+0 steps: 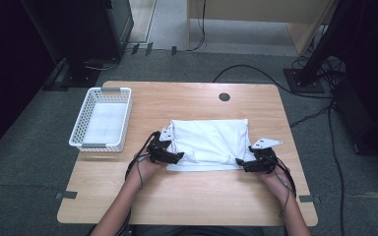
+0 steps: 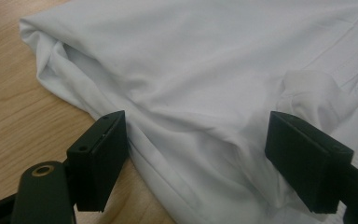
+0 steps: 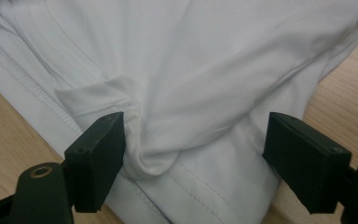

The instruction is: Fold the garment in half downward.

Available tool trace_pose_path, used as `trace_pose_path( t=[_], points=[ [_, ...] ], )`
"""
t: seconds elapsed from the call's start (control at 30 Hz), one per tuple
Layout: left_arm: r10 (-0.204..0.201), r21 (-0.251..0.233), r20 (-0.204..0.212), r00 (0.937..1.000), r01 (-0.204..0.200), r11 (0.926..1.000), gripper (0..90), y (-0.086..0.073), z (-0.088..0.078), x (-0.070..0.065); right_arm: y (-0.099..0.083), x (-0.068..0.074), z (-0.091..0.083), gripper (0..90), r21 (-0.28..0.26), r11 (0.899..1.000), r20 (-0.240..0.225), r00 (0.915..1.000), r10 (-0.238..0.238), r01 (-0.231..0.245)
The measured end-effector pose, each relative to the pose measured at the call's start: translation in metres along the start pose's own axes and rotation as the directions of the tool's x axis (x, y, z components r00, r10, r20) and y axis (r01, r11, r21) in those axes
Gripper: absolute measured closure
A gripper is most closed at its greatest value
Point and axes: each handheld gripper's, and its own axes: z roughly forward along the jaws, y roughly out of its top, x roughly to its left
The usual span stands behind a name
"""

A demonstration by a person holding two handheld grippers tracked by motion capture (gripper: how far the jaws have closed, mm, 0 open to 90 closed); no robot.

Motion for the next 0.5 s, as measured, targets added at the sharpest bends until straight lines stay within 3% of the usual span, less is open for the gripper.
trace_pose_path(
  t=[0.5],
  points=[
    [0.004, 0.001, 0.01, 0.9999, -0.004, 1.0, 21.6, 0.0023, 0.003, -0.009, -0.0053, -0.0031, -0.0064, 22.0, 0.003, 1.0, 0.007, 0.9999, 0.008, -0.008]
  ],
)
